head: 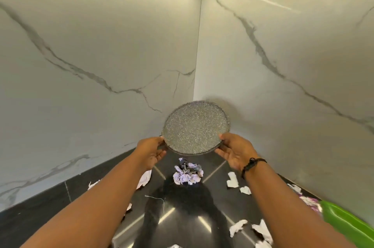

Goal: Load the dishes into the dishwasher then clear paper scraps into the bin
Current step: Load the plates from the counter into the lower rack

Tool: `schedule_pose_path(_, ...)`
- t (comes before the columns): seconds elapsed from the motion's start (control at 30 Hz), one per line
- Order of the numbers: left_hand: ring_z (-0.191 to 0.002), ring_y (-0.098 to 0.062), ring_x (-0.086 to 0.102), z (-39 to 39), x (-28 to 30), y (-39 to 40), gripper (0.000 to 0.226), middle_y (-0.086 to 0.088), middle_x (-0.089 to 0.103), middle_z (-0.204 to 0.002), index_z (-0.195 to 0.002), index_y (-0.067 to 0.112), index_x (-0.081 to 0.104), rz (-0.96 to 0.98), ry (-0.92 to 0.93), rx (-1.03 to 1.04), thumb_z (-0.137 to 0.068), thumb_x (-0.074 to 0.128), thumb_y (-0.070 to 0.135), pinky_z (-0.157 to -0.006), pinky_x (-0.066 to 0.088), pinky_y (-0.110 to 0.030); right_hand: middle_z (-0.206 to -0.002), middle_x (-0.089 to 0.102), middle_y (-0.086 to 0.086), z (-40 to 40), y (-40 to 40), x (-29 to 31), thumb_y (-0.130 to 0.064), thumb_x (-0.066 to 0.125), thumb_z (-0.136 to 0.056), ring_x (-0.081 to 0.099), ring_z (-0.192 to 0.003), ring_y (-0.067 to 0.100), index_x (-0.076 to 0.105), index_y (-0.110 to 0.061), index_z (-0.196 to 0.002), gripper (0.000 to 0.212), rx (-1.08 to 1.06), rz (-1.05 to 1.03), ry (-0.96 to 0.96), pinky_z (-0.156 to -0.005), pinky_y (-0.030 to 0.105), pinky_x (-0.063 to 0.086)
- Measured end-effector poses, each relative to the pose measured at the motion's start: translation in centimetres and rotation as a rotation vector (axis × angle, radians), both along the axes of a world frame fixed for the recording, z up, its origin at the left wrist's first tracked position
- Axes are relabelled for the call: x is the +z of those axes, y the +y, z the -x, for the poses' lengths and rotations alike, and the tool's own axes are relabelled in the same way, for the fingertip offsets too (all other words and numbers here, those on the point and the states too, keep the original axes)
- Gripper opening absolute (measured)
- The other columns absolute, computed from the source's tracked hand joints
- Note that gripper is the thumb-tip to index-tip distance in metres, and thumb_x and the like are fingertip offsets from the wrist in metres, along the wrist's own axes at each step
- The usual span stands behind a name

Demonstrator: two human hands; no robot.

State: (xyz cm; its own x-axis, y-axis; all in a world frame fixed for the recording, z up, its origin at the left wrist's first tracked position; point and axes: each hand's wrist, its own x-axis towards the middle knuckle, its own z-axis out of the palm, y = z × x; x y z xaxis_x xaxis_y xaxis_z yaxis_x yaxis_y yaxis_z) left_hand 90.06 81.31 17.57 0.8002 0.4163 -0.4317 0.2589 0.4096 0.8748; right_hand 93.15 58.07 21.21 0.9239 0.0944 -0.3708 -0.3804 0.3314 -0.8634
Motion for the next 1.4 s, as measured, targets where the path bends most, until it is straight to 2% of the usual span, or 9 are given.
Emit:
schedule_pose_path(0.23,-0.082,-0.022,0.064,8.3,6.8,-3.6,0.008,-0.012,0.066,-0.089,-0.097,0.001,0.059,-0.034,-0.231,-0.263,-0.095,0.052,0.003,-0.079,0.052,-0.030,-0.077,0.062,0.007,11.5,-8.1,6.0,-0.001,0.059,-0.085,0.063,-0.051,0.016,0.060,-0.003,-0.096,0.011,-0.088,0.109,-0.145,-0.046,0.023,0.054)
schedule_pose_path(0.33,-0.074,-0.018,0.065,11.2,7.8,-5.8,0.010,-0.008,0.069,-0.083,-0.100,0.003,0.063,-0.056,-0.273,-0.391,-0.093,0.056,0.004,-0.069,0.055,-0.028,-0.073,0.061,0.005,17.6,-10.9,6.7,-0.003,0.058,-0.086,0.060,-0.043,0.011,0.060,-0.005,-0.095,0.010,-0.161,0.105,-0.154,-0.042,0.020,0.051)
schedule_pose_path(0.6,-0.060,-0.014,0.068,19.7,5.7,-16.7,0.014,-0.005,0.072,-0.075,-0.103,0.005,0.065,-0.042,-0.253,-0.860,-0.092,0.056,0.004,-0.057,0.058,-0.025,-0.077,0.065,0.007,36.3,-20.4,5.6,-0.003,0.057,-0.085,0.063,-0.056,0.014,0.063,-0.003,-0.096,0.013,-0.364,0.232,-0.113,-0.050,0.025,0.055)
schedule_pose_path(0.83,-0.059,-0.017,0.069,30.0,4.2,-31.4,0.013,-0.005,0.072,-0.073,-0.096,0.007,0.062,-0.058,-0.156,-1.276,-0.090,0.054,-0.003,-0.059,0.059,-0.028,-0.085,0.068,0.009,54.7,-30.8,4.7,0.001,0.056,-0.086,0.065,-0.065,0.017,0.063,-0.002,-0.106,0.021,-0.568,0.406,-0.064,-0.058,0.029,0.055)
schedule_pose_path(0.97,-0.065,-0.014,0.066,38.1,3.2,-41.9,0.016,-0.004,0.072,-0.080,-0.097,0.010,0.067,-0.148,-0.231,-1.447,-0.091,0.056,0.000,-0.059,0.057,-0.025,-0.072,0.070,0.006,66.8,-36.1,2.7,0.004,0.054,-0.087,0.065,-0.062,0.014,0.065,-0.001,-0.100,0.018,-0.717,0.625,0.030,-0.062,0.031,0.057)
schedule_pose_path(1.03,-0.064,-0.013,0.064,43.5,2.1,-47.6,0.016,-0.006,0.071,-0.081,-0.096,0.011,0.068,-0.203,-0.256,-1.529,-0.091,0.057,0.001,-0.057,0.055,-0.025,-0.087,0.071,0.018,73.5,-38.8,1.0,0.001,0.058,-0.086,0.067,-0.070,0.020,0.065,0.000,-0.098,0.014,-0.809,0.751,0.113,-0.062,0.029,0.056)
schedule_pose_path(1.17,-0.046,-0.007,0.060,55.7,0.0,-58.0,0.014,0.000,0.066,-0.059,-0.091,0.008,0.062,-0.186,-0.236,-1.657,-0.091,0.055,-0.004,-0.049,0.053,-0.019,-0.092,0.066,0.021,87.7,-44.3,-2.4,-0.006,0.064,-0.087,0.066,-0.076,0.026,0.061,0.002,-0.092,0.010,-0.981,0.817,0.265,-0.065,0.028,0.058)
schedule_pose_path(1.3,-0.061,-0.008,0.067,67.6,-1.0,-66.3,0.013,-0.008,0.067,-0.083,-0.094,0.011,0.061,-0.210,-0.281,-1.818,-0.089,0.061,-0.002,-0.057,0.056,-0.023,-0.093,0.069,0.023,100.8,-48.2,-4.6,-0.008,0.069,-0.083,0.069,-0.076,0.029,0.065,-0.002,-0.092,0.012,-1.154,0.824,0.402,-0.071,0.039,0.060)
schedule_pose_path(1.4,-0.084,-0.021,0.066,75.1,-1.8,-71.0,0.019,-0.014,0.066,-0.098,-0.105,0.007,0.061,-0.258,-0.349,-1.975,-0.086,0.066,0.003,-0.068,0.056,-0.028,-0.092,0.068,0.025,108.8,-49.3,-5.8,-0.003,0.068,-0.084,0.065,-0.074,0.025,0.065,0.002,-0.094,0.012,-1.311,0.778,0.478,-0.065,0.031,0.059)
